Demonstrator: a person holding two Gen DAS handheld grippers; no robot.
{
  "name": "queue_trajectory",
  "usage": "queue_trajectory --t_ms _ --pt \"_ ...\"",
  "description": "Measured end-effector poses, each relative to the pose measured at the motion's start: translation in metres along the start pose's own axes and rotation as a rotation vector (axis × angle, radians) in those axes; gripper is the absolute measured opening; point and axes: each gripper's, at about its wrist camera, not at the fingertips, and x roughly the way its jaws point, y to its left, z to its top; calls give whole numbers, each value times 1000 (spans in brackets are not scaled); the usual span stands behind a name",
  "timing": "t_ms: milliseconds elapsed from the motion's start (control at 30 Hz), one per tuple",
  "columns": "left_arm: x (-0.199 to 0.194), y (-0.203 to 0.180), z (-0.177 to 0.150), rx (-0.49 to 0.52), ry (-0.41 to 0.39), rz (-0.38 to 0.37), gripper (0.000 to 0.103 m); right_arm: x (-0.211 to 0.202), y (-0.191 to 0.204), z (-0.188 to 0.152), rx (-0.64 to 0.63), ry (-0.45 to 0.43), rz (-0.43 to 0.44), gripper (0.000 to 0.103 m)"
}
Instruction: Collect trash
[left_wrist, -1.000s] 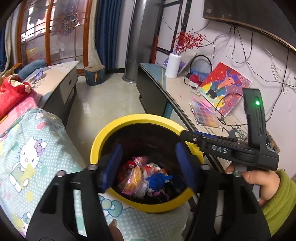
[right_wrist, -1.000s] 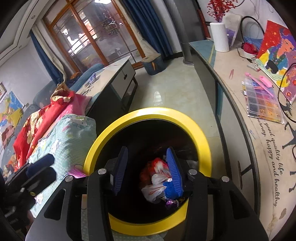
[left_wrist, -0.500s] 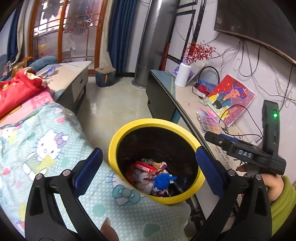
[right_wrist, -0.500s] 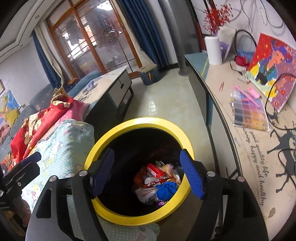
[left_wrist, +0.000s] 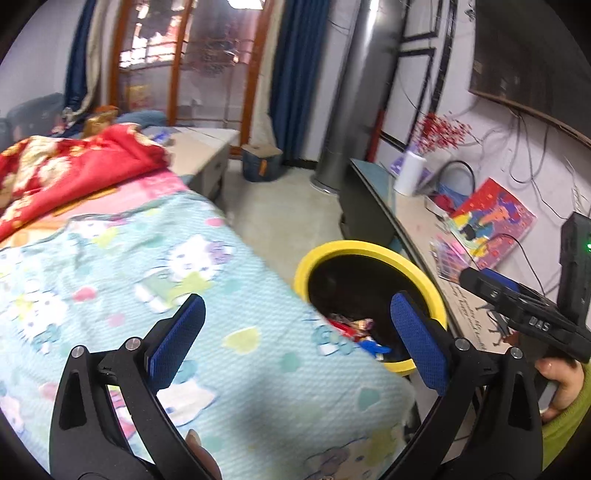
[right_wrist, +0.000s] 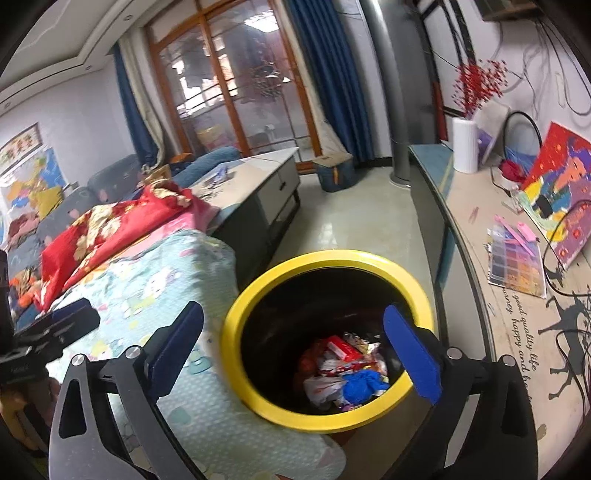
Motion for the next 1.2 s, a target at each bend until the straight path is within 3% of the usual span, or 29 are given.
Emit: queue_trajectory --t_ms 333,733,1200 --pt "-49 31 -20 -42 -92 127 92 -22 51 -19 -59 -138 36 96" --pt "-84 39 -50 -25 -159 194 92 -48 97 -46 -158 -342 -10 96" --pt "-86 36 -55 -18 -163 162 92 -44 105 -55 -190 -334 -17 96"
